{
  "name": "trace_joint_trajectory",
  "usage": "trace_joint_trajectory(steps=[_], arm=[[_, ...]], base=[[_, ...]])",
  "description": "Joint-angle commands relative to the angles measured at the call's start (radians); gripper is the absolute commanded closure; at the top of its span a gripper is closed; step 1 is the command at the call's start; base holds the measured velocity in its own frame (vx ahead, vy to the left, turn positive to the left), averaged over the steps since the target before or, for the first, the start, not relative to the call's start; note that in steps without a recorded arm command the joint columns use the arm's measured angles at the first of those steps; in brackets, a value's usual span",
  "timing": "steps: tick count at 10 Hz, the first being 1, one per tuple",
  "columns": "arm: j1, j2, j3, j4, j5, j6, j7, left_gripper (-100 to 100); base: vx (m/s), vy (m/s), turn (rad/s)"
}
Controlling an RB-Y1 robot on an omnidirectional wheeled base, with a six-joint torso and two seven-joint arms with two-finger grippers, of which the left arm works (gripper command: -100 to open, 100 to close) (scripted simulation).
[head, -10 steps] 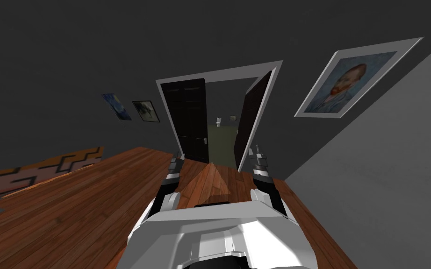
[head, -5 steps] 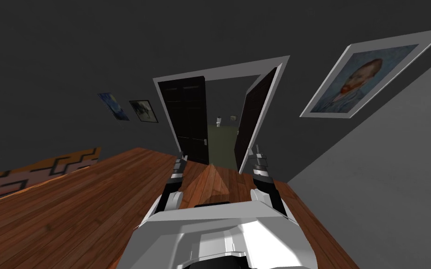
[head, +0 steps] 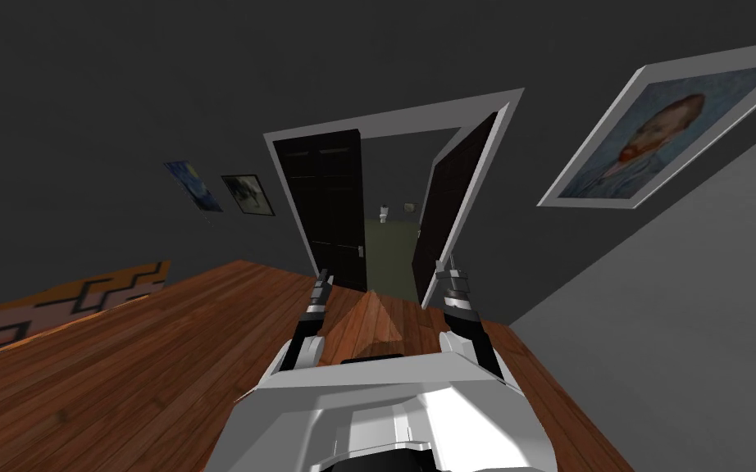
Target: Push the door open
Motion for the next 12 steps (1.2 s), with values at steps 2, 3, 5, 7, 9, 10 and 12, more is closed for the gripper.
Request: trace_joint_trajectory(steps=[2,3,5,7,9,10,12], arm=[[-0.034,0.000,-0.008,0.076,-0.009,-0.012,0.008,-100],[-0.046,0.000,-0.012,0.105,-0.013,-0.018,0.011,-100],[-0.070,0.000,-0.018,0.160,-0.020,-0.029,0.018,-100],[-0.094,0.000,-0.025,0.219,-0.027,-0.040,0.024,-100],[-0.118,0.000,-0.031,0.277,-0.034,-0.051,0.031,-100],[-0.130,-0.001,-0.035,0.304,-0.037,-0.057,0.034,-100],[-0.154,-0.002,-0.041,0.361,-0.044,-0.067,0.040,-100]], base=[[0.093,0.020,-0.005],[0.095,0.033,-0.005],[0.104,0.026,-0.006],[0.102,0.025,-0.005],[0.100,0.019,-0.004],[0.094,0.018,-0.005],[0.100,0.029,-0.005]])
